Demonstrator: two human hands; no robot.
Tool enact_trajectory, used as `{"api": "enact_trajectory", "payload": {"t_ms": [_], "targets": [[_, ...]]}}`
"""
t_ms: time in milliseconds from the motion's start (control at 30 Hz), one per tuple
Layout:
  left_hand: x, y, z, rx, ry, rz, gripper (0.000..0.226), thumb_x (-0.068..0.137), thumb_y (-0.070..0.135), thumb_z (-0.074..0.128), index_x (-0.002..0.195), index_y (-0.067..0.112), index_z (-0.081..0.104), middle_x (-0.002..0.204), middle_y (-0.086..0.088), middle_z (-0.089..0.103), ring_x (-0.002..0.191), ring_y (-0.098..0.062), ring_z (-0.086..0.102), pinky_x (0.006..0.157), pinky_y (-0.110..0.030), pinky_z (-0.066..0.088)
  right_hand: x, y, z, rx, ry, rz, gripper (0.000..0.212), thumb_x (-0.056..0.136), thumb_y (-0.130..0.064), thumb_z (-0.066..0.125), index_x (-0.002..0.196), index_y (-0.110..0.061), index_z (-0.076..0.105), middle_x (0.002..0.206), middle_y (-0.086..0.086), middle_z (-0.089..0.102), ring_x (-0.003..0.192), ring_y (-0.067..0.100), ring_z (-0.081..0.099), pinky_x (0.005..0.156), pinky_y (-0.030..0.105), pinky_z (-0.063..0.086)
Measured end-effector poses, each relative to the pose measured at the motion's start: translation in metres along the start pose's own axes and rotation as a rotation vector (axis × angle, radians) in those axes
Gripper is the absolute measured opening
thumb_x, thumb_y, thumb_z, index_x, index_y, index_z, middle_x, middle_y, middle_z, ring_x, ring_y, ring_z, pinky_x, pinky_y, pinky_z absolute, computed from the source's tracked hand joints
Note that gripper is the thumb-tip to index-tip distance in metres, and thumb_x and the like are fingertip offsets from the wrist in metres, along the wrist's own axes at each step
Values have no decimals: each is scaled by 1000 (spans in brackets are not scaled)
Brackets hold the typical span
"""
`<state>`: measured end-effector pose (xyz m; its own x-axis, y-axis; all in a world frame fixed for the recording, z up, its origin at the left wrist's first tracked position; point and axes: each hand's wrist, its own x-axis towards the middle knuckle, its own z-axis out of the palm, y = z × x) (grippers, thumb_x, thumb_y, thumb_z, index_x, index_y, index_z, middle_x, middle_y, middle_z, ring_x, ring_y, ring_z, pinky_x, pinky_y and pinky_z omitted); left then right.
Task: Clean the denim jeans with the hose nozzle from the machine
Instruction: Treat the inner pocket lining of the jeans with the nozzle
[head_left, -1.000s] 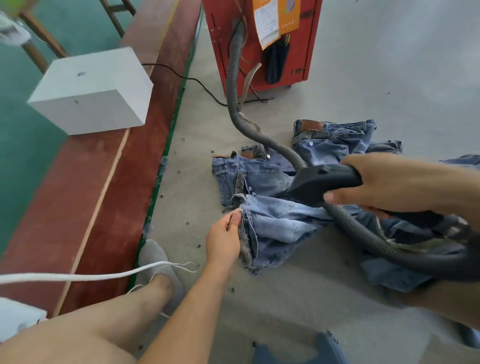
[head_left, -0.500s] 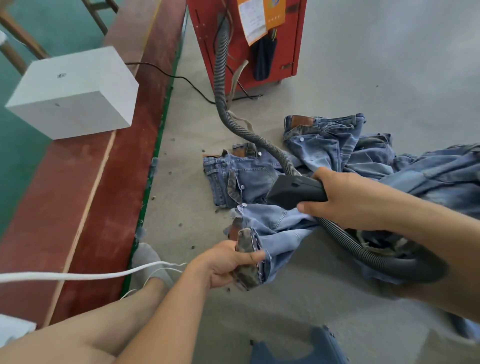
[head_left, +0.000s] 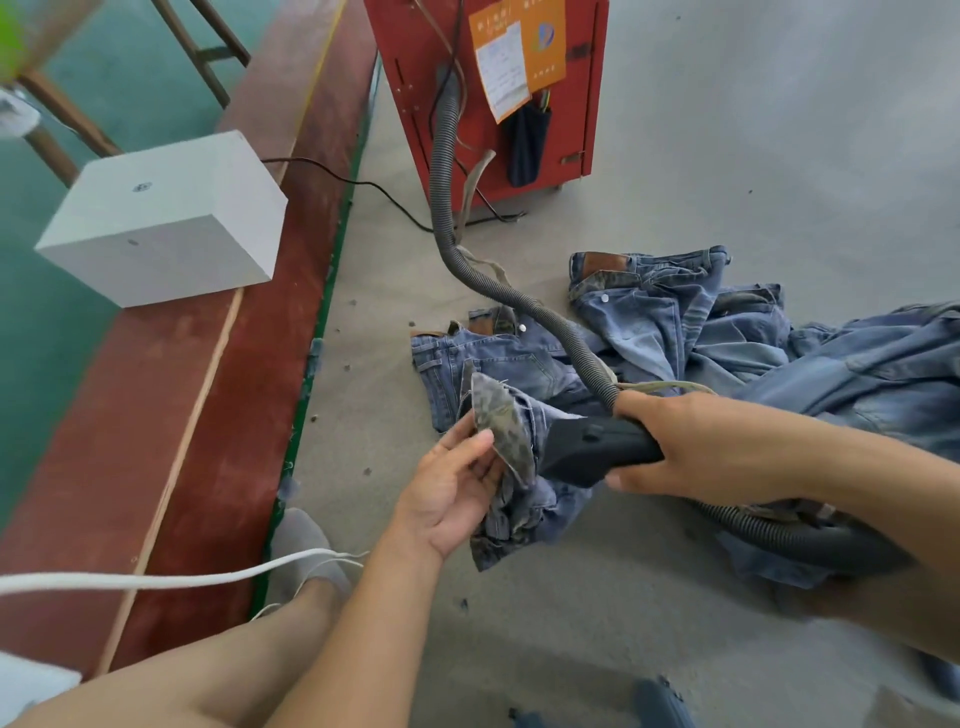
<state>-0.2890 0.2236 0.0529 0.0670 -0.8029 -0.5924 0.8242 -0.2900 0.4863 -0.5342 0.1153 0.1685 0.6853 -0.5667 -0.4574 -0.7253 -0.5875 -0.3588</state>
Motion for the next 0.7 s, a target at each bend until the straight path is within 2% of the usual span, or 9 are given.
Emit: {"api": "enact_trajectory", "payload": {"t_ms": [100,200,300,400,433,500,533,600,700], "targets": [[7,2,15,-34,96,64,23,95,-2,56,105,11,73,98,-16,75,86,-25,71,83,-38,61,-2,4,-3,55,-4,-7,34,89,-68,63,98,-39,48,90,-10,64,77,6,62,72,28,51],[16,0,18,-35,206,89,18,104,2,44,109,10,60,99,-20,72,86,-29,68,76,-42,61,0,6,-11,146,-8,16,28,91,-60,67,98,-39,50,78,-11,68,62,-1,64,52,18,46],[21,-5,21,-49,198,68,19,103,18,52,108,7,66,100,-15,74,81,-24,72,70,-36,61,2,7,-12,219,-29,16,26,93,-54,69,97,-39,48,74,-31,65,46,1,61,41,15,41],[29,-20,22,247,290,212,34,87,25,82,114,14,63,108,-9,76,89,-19,76,68,-26,59,4,6,-11,220,-24,12,26,94,-53,69,95,-39,46,72,-35,64,45,2,61,41,14,40],[33,-25,20,412,349,301,35,84,18,85,112,18,64,106,-5,77,91,-18,76,68,-21,58,4,5,-11,209,-16,12,26,95,-53,69,94,-39,46,72,-34,64,47,0,61,42,14,40],[35,-30,18,614,391,439,24,87,9,81,105,21,70,97,1,79,92,-17,76,73,-22,59,5,6,-9,200,-1,20,28,94,-52,69,93,-38,46,70,-16,68,49,-3,61,43,13,40],[36,-29,19,617,382,470,18,90,8,77,104,18,73,95,1,80,92,-17,76,78,-27,60,5,6,-8,195,2,26,28,94,-53,70,94,-38,46,68,-9,66,51,-4,61,44,13,40],[37,-23,23,505,385,459,10,94,9,72,104,12,73,93,-3,80,91,-19,76,82,-36,62,5,7,-5,151,-2,31,28,93,-57,68,97,-38,47,76,-8,65,61,-1,63,51,17,44],[37,-14,34,154,373,324,5,102,8,61,102,9,67,95,-12,78,85,-24,75,78,-41,63,5,8,0,89,-3,35,30,92,-63,64,96,-39,46,91,-11,63,78,5,63,72,27,51]]}}
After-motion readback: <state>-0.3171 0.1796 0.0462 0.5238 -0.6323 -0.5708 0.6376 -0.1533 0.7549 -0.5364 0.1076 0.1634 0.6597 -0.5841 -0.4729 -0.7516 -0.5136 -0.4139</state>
